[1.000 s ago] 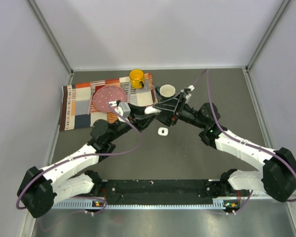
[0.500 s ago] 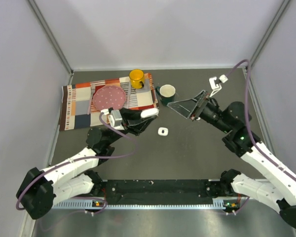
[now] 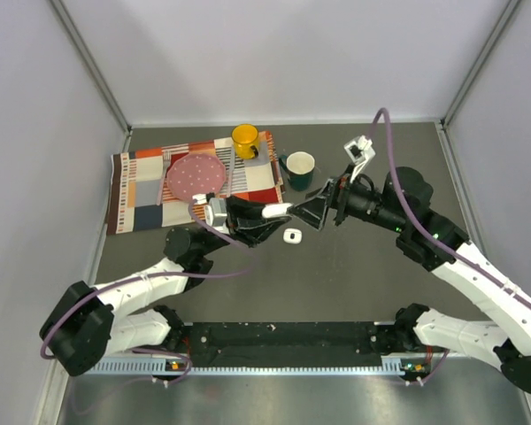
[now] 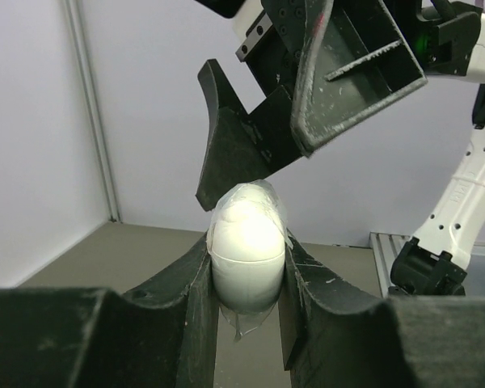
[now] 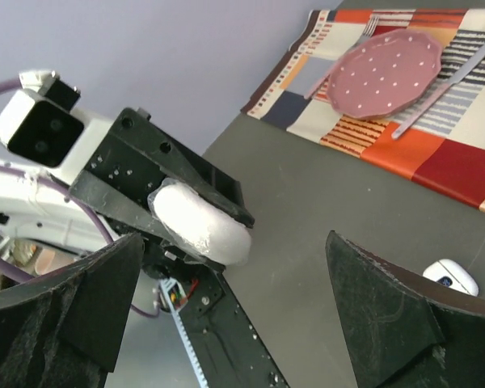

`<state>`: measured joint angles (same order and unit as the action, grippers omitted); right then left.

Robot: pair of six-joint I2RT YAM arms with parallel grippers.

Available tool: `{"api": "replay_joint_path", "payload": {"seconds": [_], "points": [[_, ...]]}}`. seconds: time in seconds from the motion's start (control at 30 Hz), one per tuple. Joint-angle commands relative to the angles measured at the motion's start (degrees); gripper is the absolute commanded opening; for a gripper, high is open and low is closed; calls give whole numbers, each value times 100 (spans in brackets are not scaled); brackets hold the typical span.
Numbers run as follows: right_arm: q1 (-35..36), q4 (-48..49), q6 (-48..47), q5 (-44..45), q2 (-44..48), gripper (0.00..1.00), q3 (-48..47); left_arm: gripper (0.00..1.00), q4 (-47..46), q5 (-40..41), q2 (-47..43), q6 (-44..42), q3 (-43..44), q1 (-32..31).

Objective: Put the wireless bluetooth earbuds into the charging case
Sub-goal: Open the charging case.

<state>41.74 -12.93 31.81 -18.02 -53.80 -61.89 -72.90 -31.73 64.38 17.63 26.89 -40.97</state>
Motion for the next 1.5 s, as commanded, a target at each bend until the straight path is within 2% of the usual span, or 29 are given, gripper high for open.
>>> {"api": "replay_joint_path", "payload": {"seconds": [0.0,0.63,1.17,1.47], "points": [[343,-201,-588,88,-104,93,-438,0,-857,-237,31,171,237,-7],[485,-403,-782,492,-236,92,-350,0,-787,-440,4,276,325,-16],[493,-228,-457,1512,-60,93,-271,0,-769,-984,-83,417,334,-16],[485,-34,-272,1389,-130,95,-289,0,-690,-1038,-198,452,220,-16]]}}
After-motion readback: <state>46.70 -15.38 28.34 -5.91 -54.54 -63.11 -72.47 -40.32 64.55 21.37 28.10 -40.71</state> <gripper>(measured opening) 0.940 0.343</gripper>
